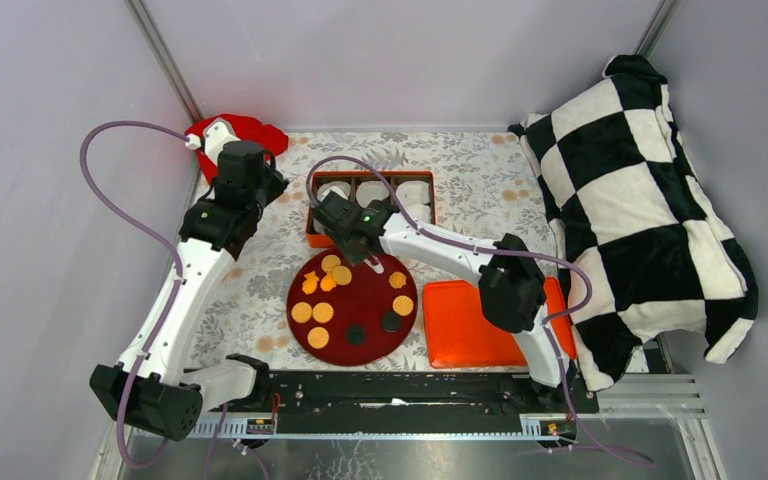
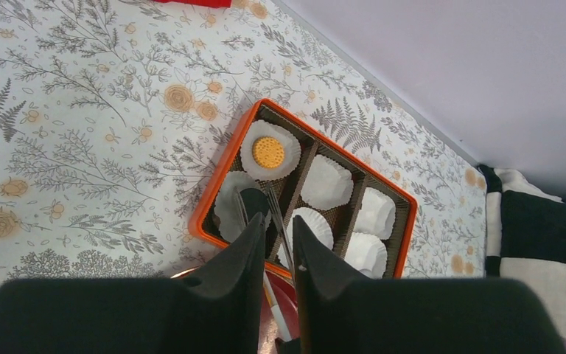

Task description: Pack the cookies

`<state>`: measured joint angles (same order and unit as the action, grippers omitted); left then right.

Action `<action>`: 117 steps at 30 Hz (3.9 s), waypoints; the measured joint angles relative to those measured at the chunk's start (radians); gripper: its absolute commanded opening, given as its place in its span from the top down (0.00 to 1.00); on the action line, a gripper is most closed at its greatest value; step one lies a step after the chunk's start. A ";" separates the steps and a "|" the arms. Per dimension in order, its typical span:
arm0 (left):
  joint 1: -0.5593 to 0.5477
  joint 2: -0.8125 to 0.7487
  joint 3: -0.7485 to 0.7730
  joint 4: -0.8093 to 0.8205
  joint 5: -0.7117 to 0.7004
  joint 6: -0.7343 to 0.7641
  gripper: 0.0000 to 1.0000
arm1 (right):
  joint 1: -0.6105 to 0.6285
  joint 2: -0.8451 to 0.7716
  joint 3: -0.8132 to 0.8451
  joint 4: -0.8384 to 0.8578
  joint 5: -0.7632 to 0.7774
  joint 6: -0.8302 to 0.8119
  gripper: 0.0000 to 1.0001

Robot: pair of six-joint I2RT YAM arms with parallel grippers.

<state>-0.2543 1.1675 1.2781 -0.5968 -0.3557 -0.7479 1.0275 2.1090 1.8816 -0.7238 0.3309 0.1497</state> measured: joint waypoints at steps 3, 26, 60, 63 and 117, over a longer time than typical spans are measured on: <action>0.000 0.000 -0.003 0.000 -0.011 0.006 0.75 | -0.013 0.015 0.000 -0.001 0.003 -0.007 0.69; 0.000 -0.005 -0.018 0.003 0.002 0.023 0.74 | -0.015 -0.172 -0.082 0.031 -0.016 0.003 0.49; -0.013 -0.011 -0.057 0.010 0.060 0.006 0.74 | 0.177 -0.404 -0.716 0.193 -0.150 0.134 0.50; -0.013 -0.011 -0.057 0.010 0.058 0.006 0.74 | 0.152 -0.395 -0.713 0.218 -0.166 0.117 0.53; -0.013 0.051 -0.027 0.007 0.055 0.021 0.75 | -0.269 0.005 0.019 0.047 -0.011 -0.026 0.65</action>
<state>-0.2676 1.2182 1.2510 -0.5896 -0.3012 -0.7273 0.7582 2.1136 1.9011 -0.6769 0.3202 0.1242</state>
